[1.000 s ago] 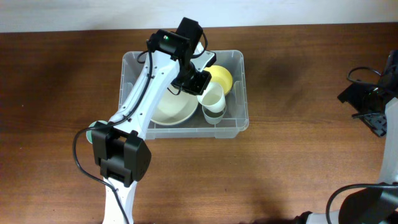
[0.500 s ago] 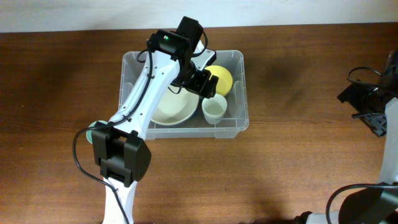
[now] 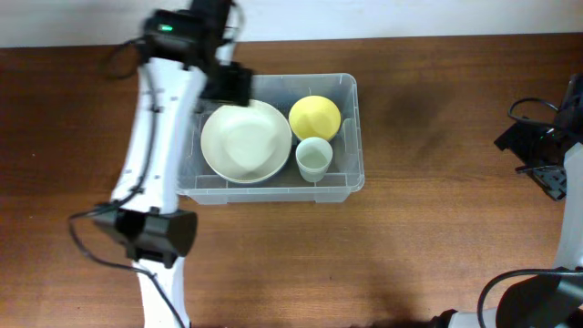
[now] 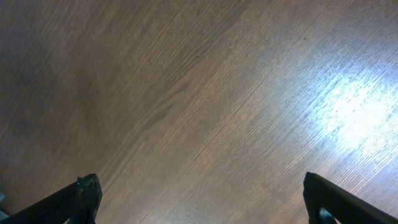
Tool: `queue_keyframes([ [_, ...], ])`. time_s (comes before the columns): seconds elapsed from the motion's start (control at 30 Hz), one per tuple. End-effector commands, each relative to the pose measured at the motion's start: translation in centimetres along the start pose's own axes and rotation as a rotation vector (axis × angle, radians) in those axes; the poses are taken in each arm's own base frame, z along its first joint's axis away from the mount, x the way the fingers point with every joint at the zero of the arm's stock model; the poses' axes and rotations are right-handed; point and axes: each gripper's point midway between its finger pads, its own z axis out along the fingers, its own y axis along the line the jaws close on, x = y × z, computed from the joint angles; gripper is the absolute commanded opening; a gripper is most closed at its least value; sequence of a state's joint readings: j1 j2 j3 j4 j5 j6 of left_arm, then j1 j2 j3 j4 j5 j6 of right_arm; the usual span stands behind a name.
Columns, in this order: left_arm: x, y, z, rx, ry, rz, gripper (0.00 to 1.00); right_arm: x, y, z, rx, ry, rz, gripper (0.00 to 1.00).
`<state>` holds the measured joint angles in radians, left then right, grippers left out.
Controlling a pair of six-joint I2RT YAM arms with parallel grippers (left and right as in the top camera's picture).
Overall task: Pack container
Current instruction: 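Open the left gripper and withdraw it to the left, then grasp the mint green cup's rim with the left gripper and lift it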
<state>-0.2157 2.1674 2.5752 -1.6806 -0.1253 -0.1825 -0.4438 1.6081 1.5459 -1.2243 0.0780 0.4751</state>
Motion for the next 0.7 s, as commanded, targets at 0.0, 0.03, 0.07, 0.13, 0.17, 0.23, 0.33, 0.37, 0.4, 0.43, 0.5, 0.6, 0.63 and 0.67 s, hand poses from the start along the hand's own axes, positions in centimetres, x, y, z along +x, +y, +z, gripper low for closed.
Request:
queue_keyframes([
  [0.0, -0.4, 5.8, -4.3, -0.105, -0.115, -0.207, 0.99, 0.1, -0.1, 0.3, 0.005, 0.005, 0.005, 0.99],
  [0.03, -0.3, 6.9, -5.0, -0.109, -0.131, -0.243, 0.99, 0.1, -0.1, 0.3, 0.005, 0.005, 0.005, 0.99],
  [0.07, -0.1, 8.1, -5.7, -0.115, -0.145, -0.277, 0.99, 0.1, -0.1, 0.3, 0.005, 0.005, 0.005, 0.99],
  [0.13, 0.7, 10.5, -7.1, -0.131, -0.168, -0.349, 0.99, 0.1, -0.1, 0.3, 0.005, 0.005, 0.005, 0.99],
  [0.17, 1.3, 11.6, -7.7, -0.14, -0.173, -0.393, 0.99, 0.1, -0.1, 0.3, 0.005, 0.005, 0.005, 0.99],
  [0.23, 2.8, 13.6, -8.5, -0.159, -0.168, -0.468, 0.99, 0.1, -0.1, 0.3, 0.005, 0.005, 0.005, 0.99],
  [0.33, 6.8, 16.9, -8.5, -0.204, -0.101, -0.604, 0.99, 0.1, -0.1, 0.3, 0.005, 0.005, 0.005, 0.99],
  [0.37, 8.1, 17.4, -8.2, -0.215, -0.071, -0.628, 0.99, 0.1, -0.1, 0.3, 0.005, 0.005, 0.005, 0.99],
  [0.4, 9.6, 17.8, -7.6, -0.228, -0.03, -0.656, 0.99, 0.1, -0.1, 0.3, 0.005, 0.005, 0.005, 0.99],
  [0.43, 10.5, 17.9, -7.1, -0.231, -0.002, -0.668, 0.99, 0.1, -0.1, 0.3, 0.005, 0.005, 0.005, 0.99],
  [0.5, 12.1, 17.6, -5.8, -0.215, 0.061, -0.678, 0.99, 0.1, -0.1, 0.3, 0.005, 0.005, 0.005, 0.99],
  [0.6, 13.4, 16.6, -3.1, -0.177, 0.141, -0.675, 0.99, 0.1, -0.1, 0.3, 0.005, 0.005, 0.005, 0.99],
  [0.63, 13.6, 16.3, -2.2, -0.164, 0.161, -0.675, 1.0, 0.1, -0.1, 0.3, 0.005, 0.005, 0.005, 0.99],
  [0.67, 13.8, 16.0, -1.1, -0.156, 0.177, -0.676, 0.99, 0.1, -0.1, 0.3, 0.005, 0.005, 0.005, 0.99],
])
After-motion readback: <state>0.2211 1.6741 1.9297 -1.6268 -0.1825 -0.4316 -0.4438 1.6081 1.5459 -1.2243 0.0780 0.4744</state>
